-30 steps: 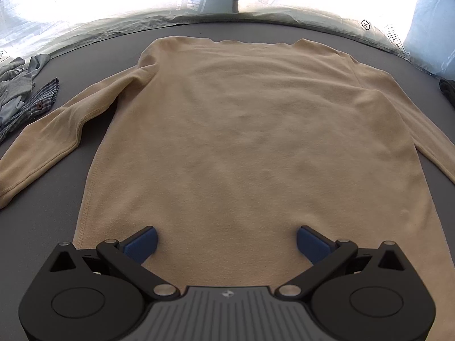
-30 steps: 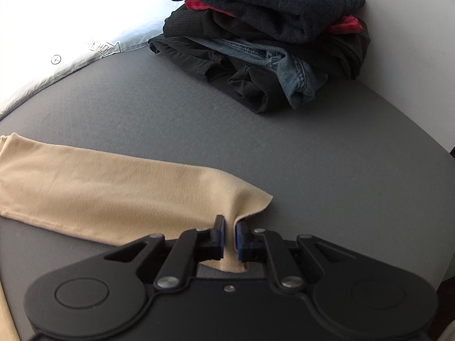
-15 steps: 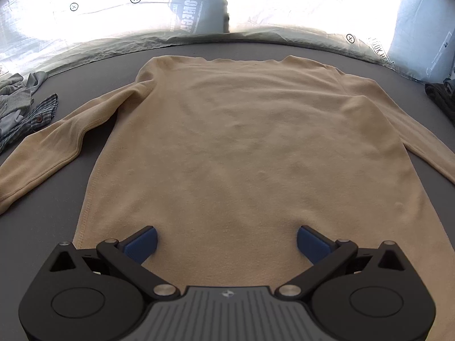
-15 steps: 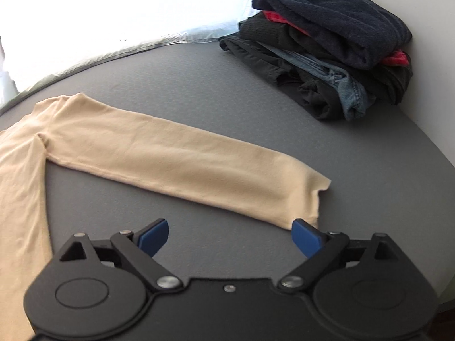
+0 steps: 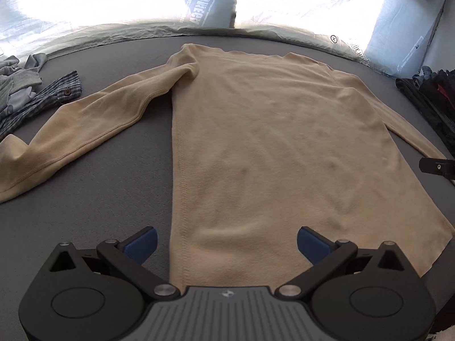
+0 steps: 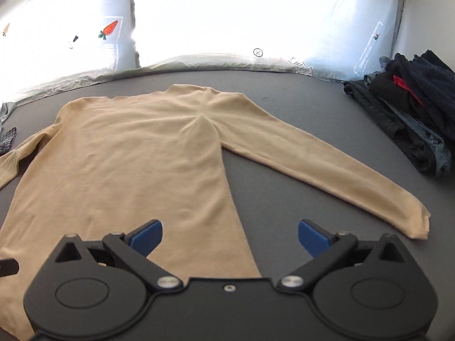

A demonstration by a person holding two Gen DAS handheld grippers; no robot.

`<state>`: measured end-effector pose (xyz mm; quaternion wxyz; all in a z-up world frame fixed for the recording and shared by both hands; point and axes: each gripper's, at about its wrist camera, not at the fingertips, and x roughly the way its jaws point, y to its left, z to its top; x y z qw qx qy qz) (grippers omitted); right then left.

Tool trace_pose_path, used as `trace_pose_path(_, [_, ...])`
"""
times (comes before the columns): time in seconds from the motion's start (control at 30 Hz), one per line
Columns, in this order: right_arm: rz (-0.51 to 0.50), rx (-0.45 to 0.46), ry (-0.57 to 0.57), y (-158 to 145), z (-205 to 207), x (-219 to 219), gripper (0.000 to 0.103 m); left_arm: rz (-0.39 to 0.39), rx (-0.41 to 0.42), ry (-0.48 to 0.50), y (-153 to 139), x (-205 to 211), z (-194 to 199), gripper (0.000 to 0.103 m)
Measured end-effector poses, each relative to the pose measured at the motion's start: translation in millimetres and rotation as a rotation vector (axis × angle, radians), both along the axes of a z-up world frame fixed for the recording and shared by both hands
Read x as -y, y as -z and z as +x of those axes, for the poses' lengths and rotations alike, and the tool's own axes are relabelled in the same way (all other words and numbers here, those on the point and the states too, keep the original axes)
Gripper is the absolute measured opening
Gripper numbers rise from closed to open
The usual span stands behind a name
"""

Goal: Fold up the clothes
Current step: 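Grasp the sleeve cuff with the left gripper and fold it across the body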

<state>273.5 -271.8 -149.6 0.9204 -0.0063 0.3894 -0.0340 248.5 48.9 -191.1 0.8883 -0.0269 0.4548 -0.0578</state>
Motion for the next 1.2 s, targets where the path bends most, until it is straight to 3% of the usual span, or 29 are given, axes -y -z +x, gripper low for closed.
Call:
trace_pose_path(0.17, [0.017,-0.038,-0.044,20.7,5.9,-54.6,0.103,0.022,0.041,-0.102,-11.1,-73.4,-3.3,0.103])
trace_pose_path(0.33, [0.087,-0.064,0.020,44.7,5.8,-87.3,0.103,0.038,0.085,-0.254,-17.7,-155.0,1.9,0.103])
trace_pose_path(0.53, [0.049,0.058,0.111,66.8,-4.9,-104.9,0.103,0.174,0.138,-0.365,-14.9,-239.2,19.3,0.103])
trace_pose_path(0.63, [0.039,0.112,0.137,71.1,-8.0,-106.4,0.103,0.156,0.124,-0.386,-7.7,-275.6,32.2,0.103])
trace_pose_path(0.8, [0.036,0.142,0.138,72.8,-10.9,-106.8,0.103,0.074,0.090,-0.315,2.6,-283.3,49.8,0.103])
trace_pose_path(0.97, [0.043,0.142,0.139,73.2,-9.8,-106.5,0.103,0.086,0.052,-0.317,17.6,-263.7,59.3,0.097])
trace_pose_path(1.0, [0.046,0.143,0.139,73.3,-10.2,-106.2,0.103,0.090,0.063,-0.318,17.3,-260.8,57.0,0.092])
trace_pose_path(1.07, [0.047,0.144,0.139,73.3,-10.5,-105.9,0.103,0.088,0.080,-0.312,14.2,-256.8,52.2,0.068])
trace_pose_path(1.13, [0.048,0.144,0.139,73.5,-11.0,-106.0,0.103,0.103,0.086,-0.332,8.5,-254.9,47.3,0.031])
trace_pose_path(1.2, [0.049,0.144,0.139,73.6,-11.3,-105.9,0.103,0.114,0.086,-0.381,2.8,-258.0,42.2,0.008])
